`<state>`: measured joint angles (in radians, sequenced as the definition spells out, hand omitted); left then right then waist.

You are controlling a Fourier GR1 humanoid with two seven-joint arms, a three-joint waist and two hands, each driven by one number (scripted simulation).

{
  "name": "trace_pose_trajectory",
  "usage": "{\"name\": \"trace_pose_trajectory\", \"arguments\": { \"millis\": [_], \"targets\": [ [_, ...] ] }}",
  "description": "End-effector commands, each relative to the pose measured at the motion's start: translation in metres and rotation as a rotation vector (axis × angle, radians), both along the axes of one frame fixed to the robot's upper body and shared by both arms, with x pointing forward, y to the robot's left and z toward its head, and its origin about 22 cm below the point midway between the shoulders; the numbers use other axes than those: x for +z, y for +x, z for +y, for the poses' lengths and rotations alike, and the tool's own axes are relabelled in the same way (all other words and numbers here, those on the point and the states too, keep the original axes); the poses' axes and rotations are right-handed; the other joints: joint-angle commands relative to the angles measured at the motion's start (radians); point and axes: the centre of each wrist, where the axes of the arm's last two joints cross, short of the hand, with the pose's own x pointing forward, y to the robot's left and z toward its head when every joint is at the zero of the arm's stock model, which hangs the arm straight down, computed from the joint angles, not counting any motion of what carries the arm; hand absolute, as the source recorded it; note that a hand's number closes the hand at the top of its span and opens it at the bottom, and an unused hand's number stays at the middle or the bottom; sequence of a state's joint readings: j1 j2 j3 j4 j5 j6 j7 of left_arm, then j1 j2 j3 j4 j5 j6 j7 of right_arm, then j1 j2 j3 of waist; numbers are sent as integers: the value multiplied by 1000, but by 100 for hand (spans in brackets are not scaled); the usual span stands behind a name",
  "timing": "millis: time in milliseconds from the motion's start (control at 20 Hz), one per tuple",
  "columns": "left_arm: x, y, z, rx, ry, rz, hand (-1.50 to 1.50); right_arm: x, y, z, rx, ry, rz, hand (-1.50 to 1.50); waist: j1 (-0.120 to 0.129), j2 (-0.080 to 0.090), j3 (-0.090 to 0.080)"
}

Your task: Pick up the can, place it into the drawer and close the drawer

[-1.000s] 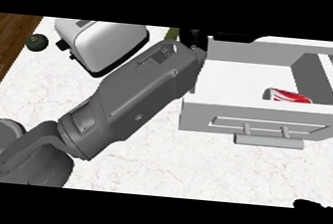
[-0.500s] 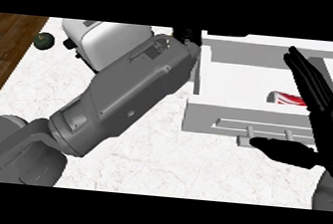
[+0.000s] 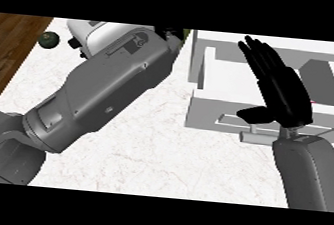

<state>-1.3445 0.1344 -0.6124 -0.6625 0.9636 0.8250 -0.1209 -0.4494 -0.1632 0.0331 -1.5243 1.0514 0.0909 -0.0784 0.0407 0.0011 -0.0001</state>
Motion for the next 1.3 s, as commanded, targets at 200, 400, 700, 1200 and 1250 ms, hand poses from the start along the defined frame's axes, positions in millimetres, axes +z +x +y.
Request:
{"name": "trace_pose_trajectory", "arguments": {
  "millis": [200, 400, 700, 1200, 1250],
  "targets": [
    [13, 3, 40, 27, -7, -7, -150, -47, 50, 23, -69, -102, 29, -150, 5, 4, 1],
    [6, -6, 45, 42, 12, -6, -150, -66, 65, 24, -104, -141, 18, -150, 5, 3, 1],
    [20, 2, 81, 29, 22, 2, -150, -92, 75, 3, -168, -175, -31, -150, 13, 15, 2],
    [24, -14, 79, 36, -7, -31, -150, -74, 104, 6, -225, -155, -117, -150, 31, 20, 2],
    [13, -19, 81, 45, 16, -9, -150, -75, 104, 10, -224, -153, -136, -150, 37, 15, 2]
  ]
}}
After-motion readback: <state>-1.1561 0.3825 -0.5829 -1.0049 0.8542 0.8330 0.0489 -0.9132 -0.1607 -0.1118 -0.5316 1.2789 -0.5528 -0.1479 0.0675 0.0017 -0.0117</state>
